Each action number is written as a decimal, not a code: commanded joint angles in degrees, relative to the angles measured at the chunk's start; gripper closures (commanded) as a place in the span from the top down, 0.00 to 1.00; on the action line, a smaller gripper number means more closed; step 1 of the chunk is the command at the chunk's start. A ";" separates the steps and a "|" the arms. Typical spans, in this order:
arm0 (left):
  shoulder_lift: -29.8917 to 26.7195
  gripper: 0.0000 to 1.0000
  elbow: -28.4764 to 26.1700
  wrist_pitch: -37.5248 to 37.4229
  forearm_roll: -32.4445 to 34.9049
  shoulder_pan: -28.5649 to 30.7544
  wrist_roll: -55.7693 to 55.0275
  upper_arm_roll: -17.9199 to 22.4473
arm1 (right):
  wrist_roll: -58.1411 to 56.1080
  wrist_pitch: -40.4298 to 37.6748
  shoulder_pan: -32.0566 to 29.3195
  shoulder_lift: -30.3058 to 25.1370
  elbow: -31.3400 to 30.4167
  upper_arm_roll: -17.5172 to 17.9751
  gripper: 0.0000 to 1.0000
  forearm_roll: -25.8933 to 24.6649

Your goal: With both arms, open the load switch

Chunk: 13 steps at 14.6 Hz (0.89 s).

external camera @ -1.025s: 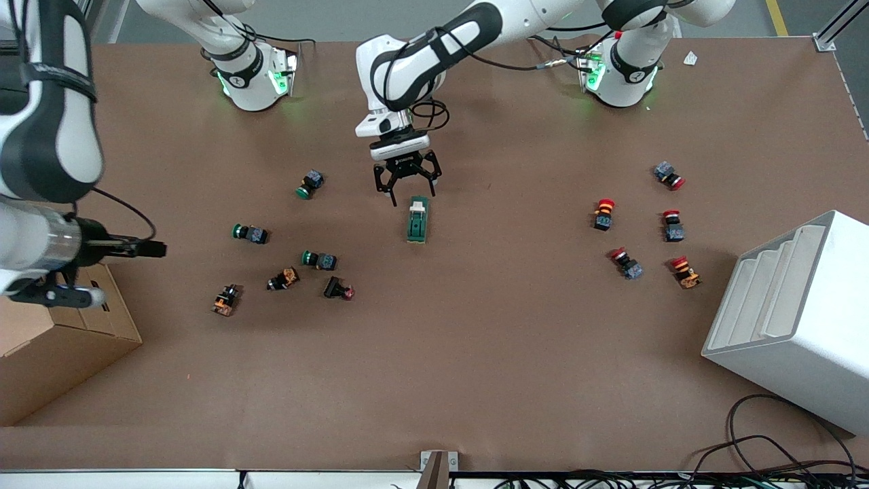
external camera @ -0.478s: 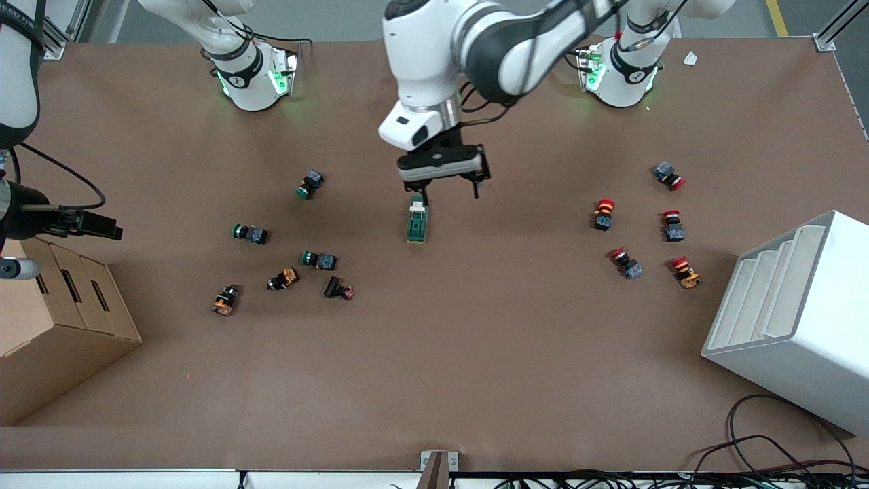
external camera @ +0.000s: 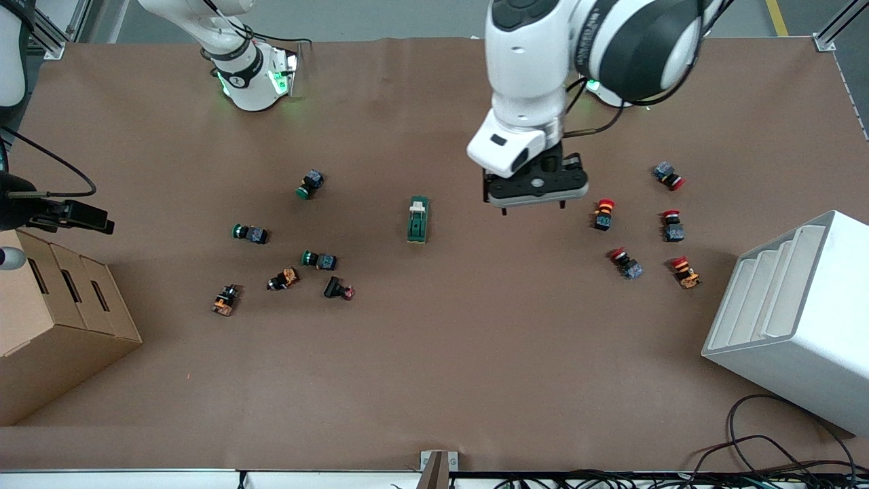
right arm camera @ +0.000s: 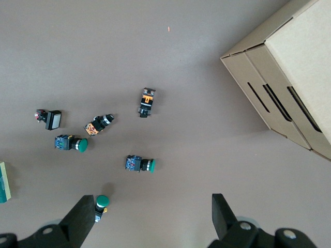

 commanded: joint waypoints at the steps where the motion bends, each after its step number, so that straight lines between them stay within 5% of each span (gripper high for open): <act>1: -2.58 1.00 -0.10 -1.06 -6.60 6.91 9.58 -0.54 | -0.61 -0.42 -0.86 -0.89 -0.40 1.00 1.00 -1.38; 5: -5.82 1.00 -0.10 -1.58 -15.12 15.36 22.25 0.33 | -0.61 -2.87 -1.13 -0.89 1.27 0.65 1.00 -1.04; 9: -11.27 1.00 -1.15 -5.26 -26.72 11.17 33.86 18.13 | -0.35 -7.80 -0.86 -0.98 2.50 1.08 1.00 -0.51; 13: -16.53 1.00 -4.73 -9.13 -27.72 9.93 36.58 25.46 | -0.61 -10.70 0.19 -4.39 1.45 1.00 1.00 -0.77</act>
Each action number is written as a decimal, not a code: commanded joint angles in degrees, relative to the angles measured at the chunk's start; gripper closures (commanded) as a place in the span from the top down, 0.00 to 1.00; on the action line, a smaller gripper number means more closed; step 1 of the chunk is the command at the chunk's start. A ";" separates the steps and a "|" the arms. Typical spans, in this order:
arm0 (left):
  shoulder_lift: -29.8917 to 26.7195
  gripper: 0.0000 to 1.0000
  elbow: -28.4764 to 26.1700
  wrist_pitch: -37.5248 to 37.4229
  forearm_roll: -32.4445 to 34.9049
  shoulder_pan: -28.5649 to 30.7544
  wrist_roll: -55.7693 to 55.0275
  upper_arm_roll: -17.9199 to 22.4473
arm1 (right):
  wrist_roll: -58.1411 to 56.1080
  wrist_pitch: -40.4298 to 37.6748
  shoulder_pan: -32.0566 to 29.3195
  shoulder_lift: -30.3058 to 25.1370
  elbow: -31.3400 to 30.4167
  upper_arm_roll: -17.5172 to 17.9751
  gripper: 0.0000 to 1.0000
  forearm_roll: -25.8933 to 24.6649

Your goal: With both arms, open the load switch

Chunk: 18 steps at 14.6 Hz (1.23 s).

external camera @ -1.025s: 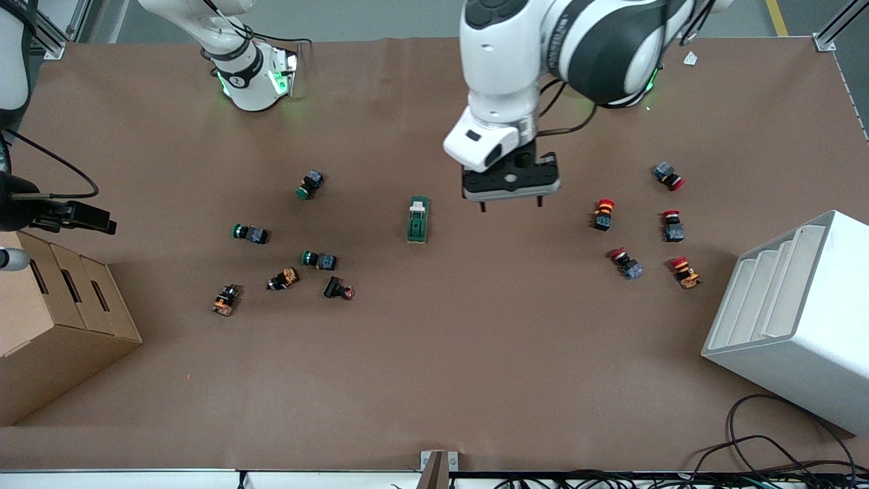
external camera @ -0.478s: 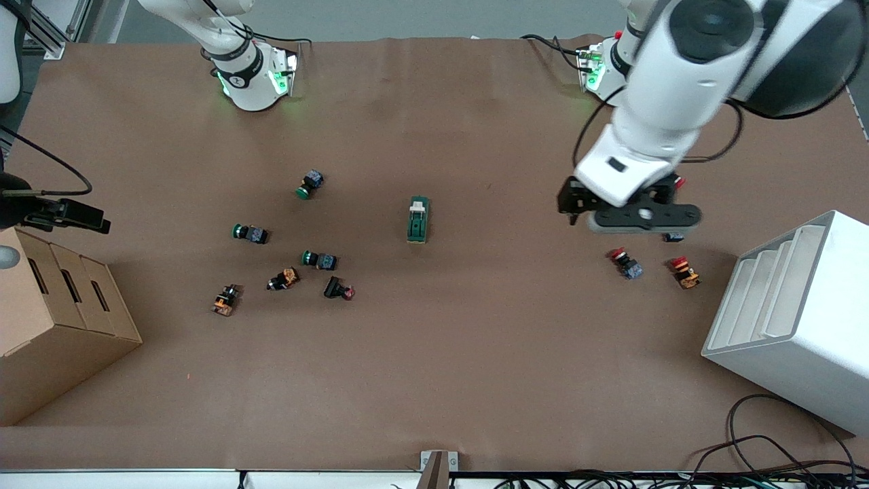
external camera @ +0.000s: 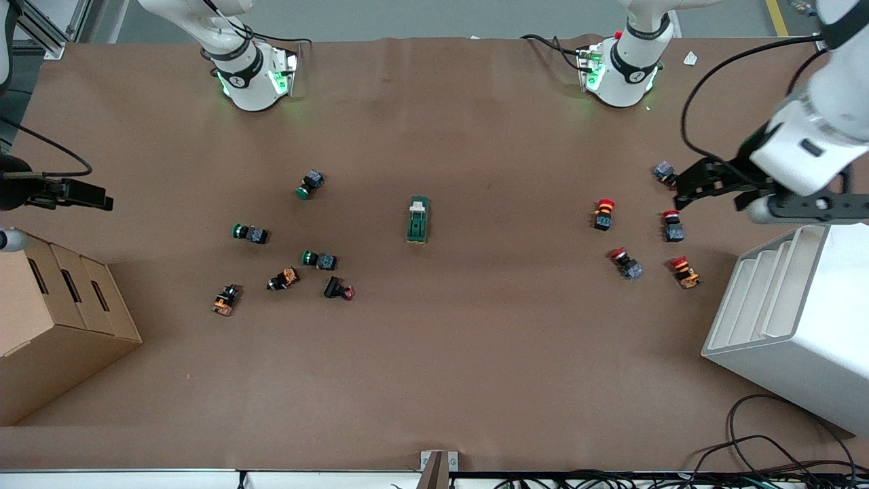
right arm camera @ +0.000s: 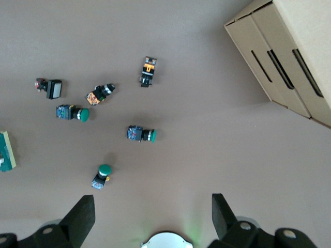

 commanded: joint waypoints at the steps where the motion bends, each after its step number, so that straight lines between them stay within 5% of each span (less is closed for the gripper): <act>1: -7.26 1.00 -8.10 -1.17 -0.66 -1.27 5.84 3.14 | -0.50 -0.57 -0.07 -5.11 -3.41 0.22 1.00 -0.55; 5: -8.17 1.00 -9.44 -0.21 -0.75 -7.85 10.71 11.48 | -0.50 3.38 -0.16 -14.25 -13.33 0.04 1.00 -0.55; 8: -10.28 1.00 -12.78 0.67 -0.83 -7.43 10.98 11.32 | -0.50 5.50 -0.07 -18.13 -17.75 0.04 1.00 -0.55; 18: -13.00 1.00 -16.31 3.31 1.27 -7.25 9.66 8.51 | -0.59 5.94 0.02 -19.10 -17.58 0.13 1.00 -0.46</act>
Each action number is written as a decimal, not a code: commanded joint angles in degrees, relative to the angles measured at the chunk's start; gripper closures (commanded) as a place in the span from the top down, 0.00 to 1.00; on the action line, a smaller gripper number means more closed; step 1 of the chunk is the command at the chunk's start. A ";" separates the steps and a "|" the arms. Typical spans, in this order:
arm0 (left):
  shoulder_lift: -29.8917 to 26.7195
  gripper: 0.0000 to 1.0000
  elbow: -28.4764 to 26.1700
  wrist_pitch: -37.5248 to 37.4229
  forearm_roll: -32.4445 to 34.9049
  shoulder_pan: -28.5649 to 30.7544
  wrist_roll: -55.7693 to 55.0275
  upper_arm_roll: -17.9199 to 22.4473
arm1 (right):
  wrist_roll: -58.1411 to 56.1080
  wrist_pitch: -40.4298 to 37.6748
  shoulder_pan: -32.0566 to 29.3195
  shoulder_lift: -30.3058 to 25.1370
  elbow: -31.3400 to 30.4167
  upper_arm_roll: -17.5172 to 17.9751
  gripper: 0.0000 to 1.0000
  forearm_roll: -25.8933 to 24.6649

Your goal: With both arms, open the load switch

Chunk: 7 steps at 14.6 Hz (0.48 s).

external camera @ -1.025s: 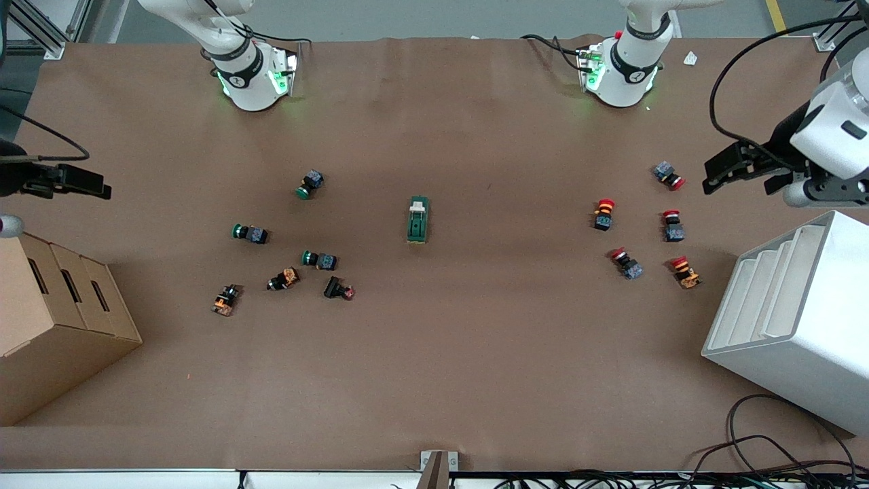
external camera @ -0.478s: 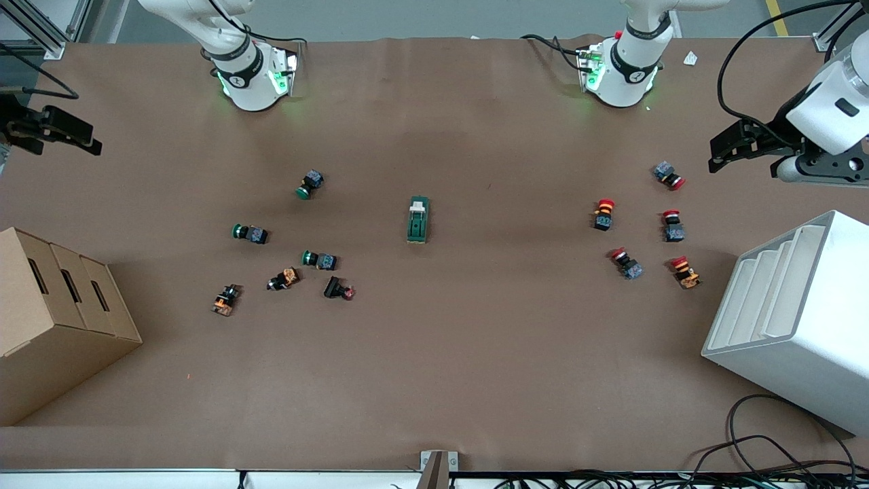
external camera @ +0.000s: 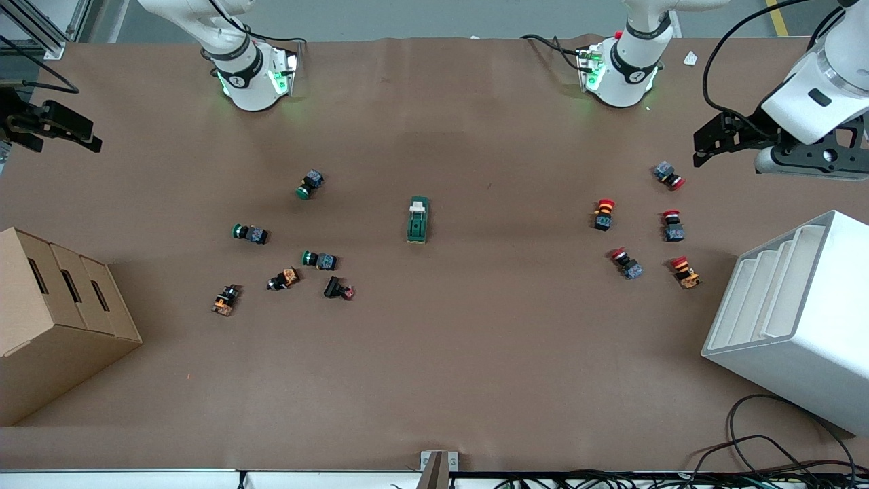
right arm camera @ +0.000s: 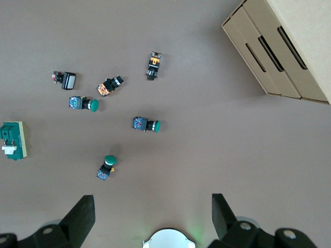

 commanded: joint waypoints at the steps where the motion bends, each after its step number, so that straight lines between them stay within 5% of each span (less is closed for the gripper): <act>1: -2.56 1.00 -2.15 1.14 2.39 0.26 0.13 -0.46 | -0.57 1.06 -0.07 -1.80 -1.87 0.08 1.00 -0.46; 7: -1.77 1.00 1.63 -1.50 2.57 0.52 0.39 0.68 | -0.66 0.97 -0.07 -2.95 -1.87 -0.01 1.00 -0.46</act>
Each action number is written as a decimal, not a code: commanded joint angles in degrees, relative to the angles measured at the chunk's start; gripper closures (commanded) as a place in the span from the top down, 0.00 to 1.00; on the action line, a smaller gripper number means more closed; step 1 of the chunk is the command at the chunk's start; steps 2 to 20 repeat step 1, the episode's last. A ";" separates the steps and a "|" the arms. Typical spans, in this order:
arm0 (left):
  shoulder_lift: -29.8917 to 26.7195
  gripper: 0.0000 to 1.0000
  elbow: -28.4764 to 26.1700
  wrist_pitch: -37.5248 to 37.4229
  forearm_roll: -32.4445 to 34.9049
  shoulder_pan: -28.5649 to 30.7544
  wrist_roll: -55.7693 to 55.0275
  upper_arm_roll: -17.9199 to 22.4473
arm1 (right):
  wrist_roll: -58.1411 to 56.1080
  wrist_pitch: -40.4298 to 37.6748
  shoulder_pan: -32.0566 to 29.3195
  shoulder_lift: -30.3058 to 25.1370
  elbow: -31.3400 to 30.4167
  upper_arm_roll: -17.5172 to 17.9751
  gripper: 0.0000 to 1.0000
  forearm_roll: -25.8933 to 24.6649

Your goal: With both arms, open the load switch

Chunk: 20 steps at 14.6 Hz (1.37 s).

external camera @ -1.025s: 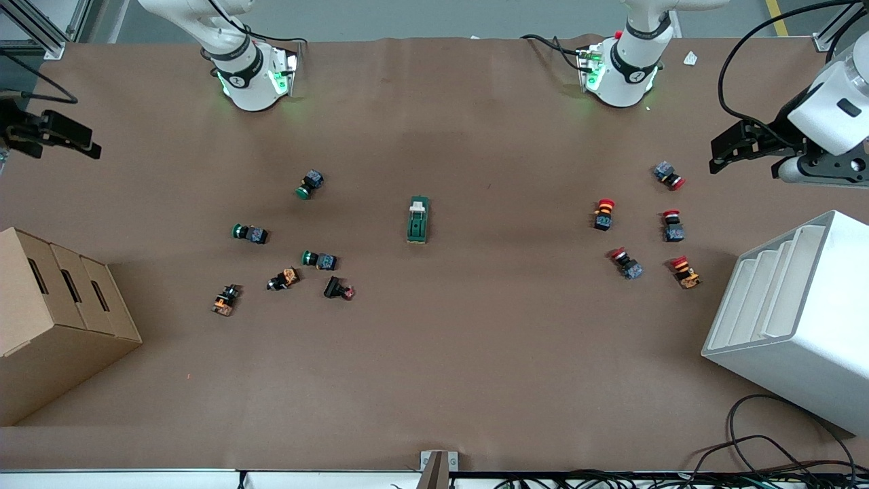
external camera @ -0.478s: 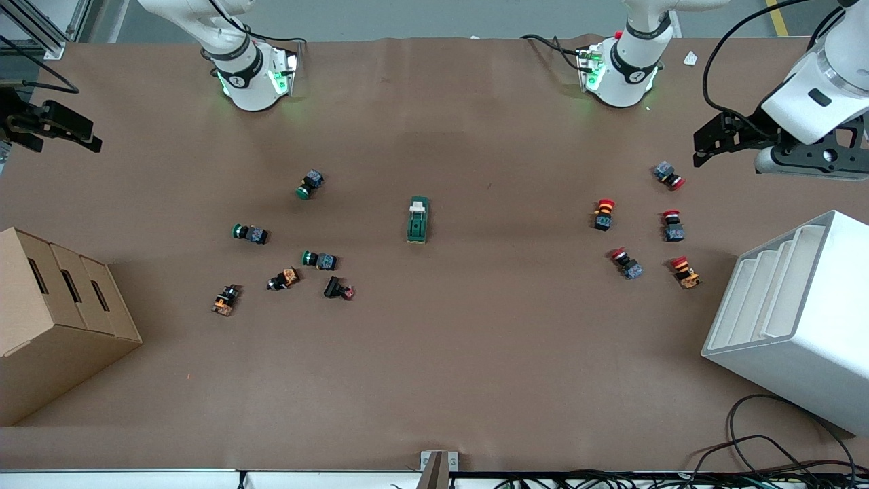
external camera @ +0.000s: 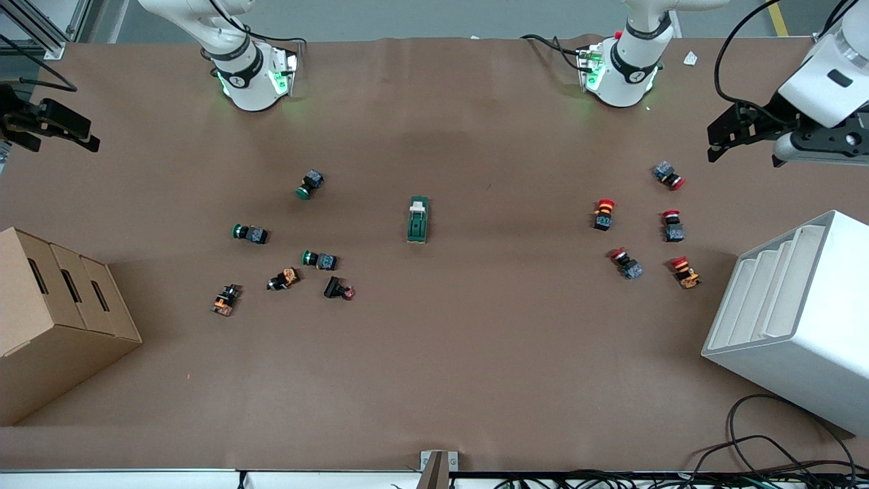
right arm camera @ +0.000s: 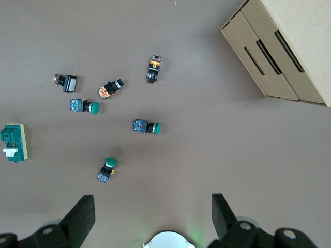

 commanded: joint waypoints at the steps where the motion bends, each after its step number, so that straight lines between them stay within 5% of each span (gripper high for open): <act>1: -0.06 1.00 1.11 -1.14 0.91 0.45 0.22 0.14 | -0.62 0.64 -0.07 -2.21 -1.70 0.04 1.00 -0.46; 20: -0.06 1.00 1.11 -1.14 0.91 0.45 0.22 0.14 | -0.62 0.64 -0.07 -2.21 -1.70 0.04 1.00 -0.46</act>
